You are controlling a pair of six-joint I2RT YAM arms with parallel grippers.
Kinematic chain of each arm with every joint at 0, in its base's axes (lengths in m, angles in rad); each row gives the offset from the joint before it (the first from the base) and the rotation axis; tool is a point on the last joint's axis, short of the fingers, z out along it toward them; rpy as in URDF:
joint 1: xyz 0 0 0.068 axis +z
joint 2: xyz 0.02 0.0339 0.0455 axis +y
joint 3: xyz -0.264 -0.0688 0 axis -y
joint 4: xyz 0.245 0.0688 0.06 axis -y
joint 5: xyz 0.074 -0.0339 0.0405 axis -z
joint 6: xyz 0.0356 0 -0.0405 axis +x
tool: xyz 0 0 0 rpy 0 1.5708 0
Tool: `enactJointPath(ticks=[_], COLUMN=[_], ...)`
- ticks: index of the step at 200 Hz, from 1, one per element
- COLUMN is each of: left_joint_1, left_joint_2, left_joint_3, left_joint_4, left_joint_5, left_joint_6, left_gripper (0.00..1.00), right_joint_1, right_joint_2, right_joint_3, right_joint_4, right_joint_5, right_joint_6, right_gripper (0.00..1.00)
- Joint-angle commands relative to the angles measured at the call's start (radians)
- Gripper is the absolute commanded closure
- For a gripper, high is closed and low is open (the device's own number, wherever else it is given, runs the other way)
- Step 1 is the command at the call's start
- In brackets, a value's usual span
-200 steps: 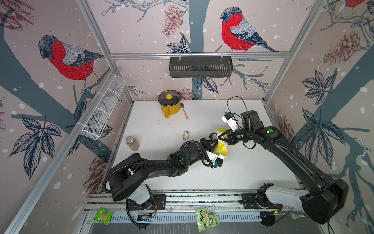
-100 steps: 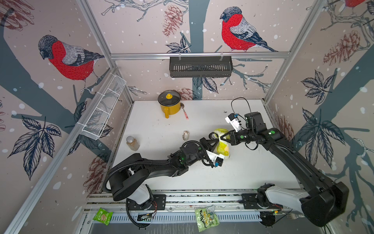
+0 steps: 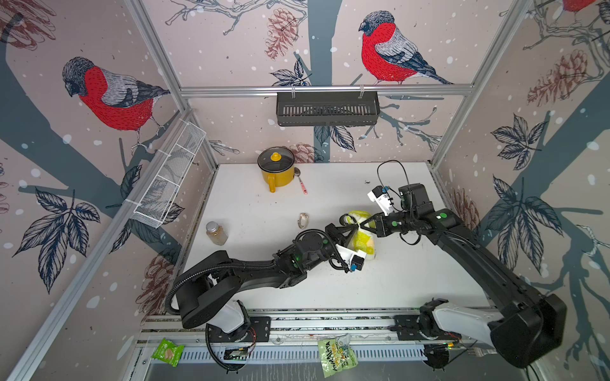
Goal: Wipe the watch dial
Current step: Wipe the dirt from the watch dial.
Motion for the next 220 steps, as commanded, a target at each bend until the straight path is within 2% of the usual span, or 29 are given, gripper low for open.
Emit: enactJointPath(ticks=[1, 31, 57, 87, 108, 128, 147, 162, 182, 220], left_joint_1=[-0.009, -0.01, -0.009, 0.005, 0.042, 0.081, 0.106, 0.127, 0.158, 0.251], left_joint_2=[-0.01, -0.013, -0.008, 0.003, 0.018, 0.07, 0.147, 0.205, 0.267, 0.333], left_joint_3=[0.006, 0.008, 0.02, 0.068, 0.087, 0.134, 0.188, 0.215, 0.267, 0.362], left_joint_4=[0.091, 0.085, 0.056, -0.112, -0.155, -0.214, -0.199, -0.176, -0.238, -0.33], left_joint_5=[0.041, 0.039, 0.044, 0.06, 0.099, 0.107, 0.056, 0.048, 0.071, 0.114], left_joint_6=[0.02, 0.017, -0.038, -0.11, -0.178, -0.202, -0.261, -0.268, -0.263, -0.463], left_gripper=[1.0, 1.0, 1.0, 1.0, 1.0, 1.0, 1.0, 1.0, 1.0, 1.0], right_joint_1=[-0.003, -0.024, -0.069, -0.163, -0.207, -0.223, -0.228, -0.231, -0.233, -0.249], right_joint_2=[0.015, 0.037, 0.046, 0.016, -0.01, -0.008, 0.017, 0.031, 0.048, 0.095], right_joint_3=[0.002, 0.009, 0.045, 0.066, 0.068, 0.101, 0.146, 0.179, 0.225, 0.254], right_joint_4=[0.026, -0.008, -0.066, -0.09, -0.081, -0.099, -0.137, -0.165, -0.21, -0.261], right_joint_5=[0.004, 0.097, 0.178, 0.192, 0.198, 0.23, 0.269, 0.304, 0.375, 0.52], right_joint_6=[-0.02, -0.021, -0.028, -0.027, -0.009, 0.021, 0.04, 0.047, 0.064, 0.097], right_gripper=[0.94, 0.94, 0.95, 0.95, 0.94, 0.94, 0.94, 0.94, 0.94, 0.94])
